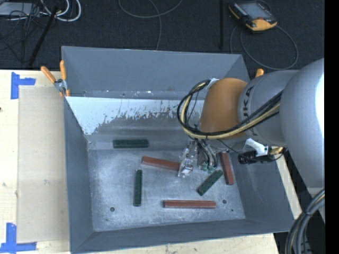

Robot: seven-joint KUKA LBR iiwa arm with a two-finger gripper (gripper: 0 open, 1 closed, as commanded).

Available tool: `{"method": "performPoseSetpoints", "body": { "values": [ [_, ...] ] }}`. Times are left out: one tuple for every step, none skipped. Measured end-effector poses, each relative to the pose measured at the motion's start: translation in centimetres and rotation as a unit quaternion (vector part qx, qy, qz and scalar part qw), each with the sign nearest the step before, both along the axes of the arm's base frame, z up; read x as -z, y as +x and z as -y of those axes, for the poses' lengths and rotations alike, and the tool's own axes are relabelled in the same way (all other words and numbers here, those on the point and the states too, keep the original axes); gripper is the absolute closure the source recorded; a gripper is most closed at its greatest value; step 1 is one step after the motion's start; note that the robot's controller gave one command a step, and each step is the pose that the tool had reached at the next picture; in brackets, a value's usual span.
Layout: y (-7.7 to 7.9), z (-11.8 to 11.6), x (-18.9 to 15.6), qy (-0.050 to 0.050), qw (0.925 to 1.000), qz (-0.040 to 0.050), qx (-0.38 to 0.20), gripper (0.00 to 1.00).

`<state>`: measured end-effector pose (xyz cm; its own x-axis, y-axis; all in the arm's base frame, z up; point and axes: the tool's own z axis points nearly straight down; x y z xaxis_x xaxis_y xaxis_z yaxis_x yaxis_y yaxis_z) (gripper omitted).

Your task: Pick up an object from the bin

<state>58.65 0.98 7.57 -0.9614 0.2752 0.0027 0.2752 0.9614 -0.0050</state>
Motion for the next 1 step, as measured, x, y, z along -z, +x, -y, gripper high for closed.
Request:
{"method": "performPoseSetpoints", "body": {
  "values": [
    [-3.96, -0.06, -16.47, 0.002, 0.9998, 0.0034, -0.022, 1.00]
  ]
}}
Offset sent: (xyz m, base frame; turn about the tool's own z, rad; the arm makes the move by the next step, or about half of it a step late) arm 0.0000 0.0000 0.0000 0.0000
